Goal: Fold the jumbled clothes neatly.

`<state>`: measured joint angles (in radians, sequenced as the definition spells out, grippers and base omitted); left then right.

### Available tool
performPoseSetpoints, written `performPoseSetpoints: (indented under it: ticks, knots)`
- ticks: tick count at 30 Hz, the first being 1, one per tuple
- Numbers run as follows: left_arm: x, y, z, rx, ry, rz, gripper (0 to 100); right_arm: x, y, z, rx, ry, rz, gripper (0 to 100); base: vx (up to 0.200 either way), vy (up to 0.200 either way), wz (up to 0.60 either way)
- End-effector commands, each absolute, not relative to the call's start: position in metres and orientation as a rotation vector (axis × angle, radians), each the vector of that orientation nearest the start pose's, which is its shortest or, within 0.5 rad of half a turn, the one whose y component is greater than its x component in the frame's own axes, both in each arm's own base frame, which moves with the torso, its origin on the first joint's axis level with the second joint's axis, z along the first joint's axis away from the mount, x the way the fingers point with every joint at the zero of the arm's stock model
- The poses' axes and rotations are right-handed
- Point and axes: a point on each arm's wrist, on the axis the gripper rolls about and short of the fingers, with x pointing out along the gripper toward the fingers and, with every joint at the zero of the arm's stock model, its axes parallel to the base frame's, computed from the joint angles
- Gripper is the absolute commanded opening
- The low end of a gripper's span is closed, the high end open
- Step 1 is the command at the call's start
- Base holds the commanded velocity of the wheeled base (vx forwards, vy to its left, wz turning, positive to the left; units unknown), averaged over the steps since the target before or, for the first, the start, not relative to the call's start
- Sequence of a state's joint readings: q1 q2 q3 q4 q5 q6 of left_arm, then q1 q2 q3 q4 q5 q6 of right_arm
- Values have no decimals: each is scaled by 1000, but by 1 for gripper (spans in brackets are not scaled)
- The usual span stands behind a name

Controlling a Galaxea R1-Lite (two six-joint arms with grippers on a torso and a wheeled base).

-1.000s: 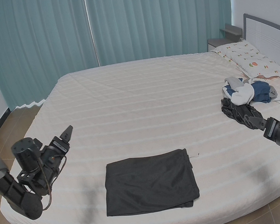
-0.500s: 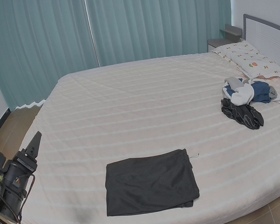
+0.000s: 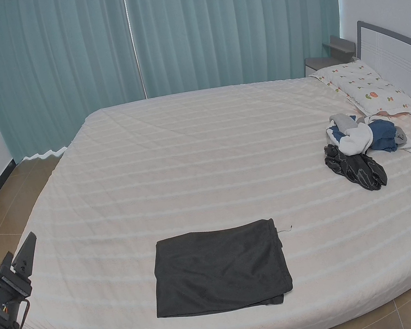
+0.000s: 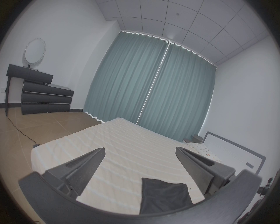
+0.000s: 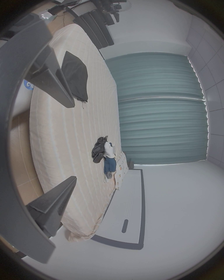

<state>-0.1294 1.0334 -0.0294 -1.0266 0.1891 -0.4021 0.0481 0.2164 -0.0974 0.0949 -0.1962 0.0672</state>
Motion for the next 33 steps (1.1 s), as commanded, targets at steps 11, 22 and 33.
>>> performPoseSetpoints:
  ticks: [11,22,33]
  knots:
    - [6,3,148,-266,-171,40,100,-23,0,81,22,-49,-4,100,0,0,0]
    - [-20,7,114,-112,-186,15,100,-23,0,79,-17,-36,26,100,0,0,0]
    - [-17,7,105,-6,-174,34,100,-23,1,76,-46,1,45,100,0,0,0]
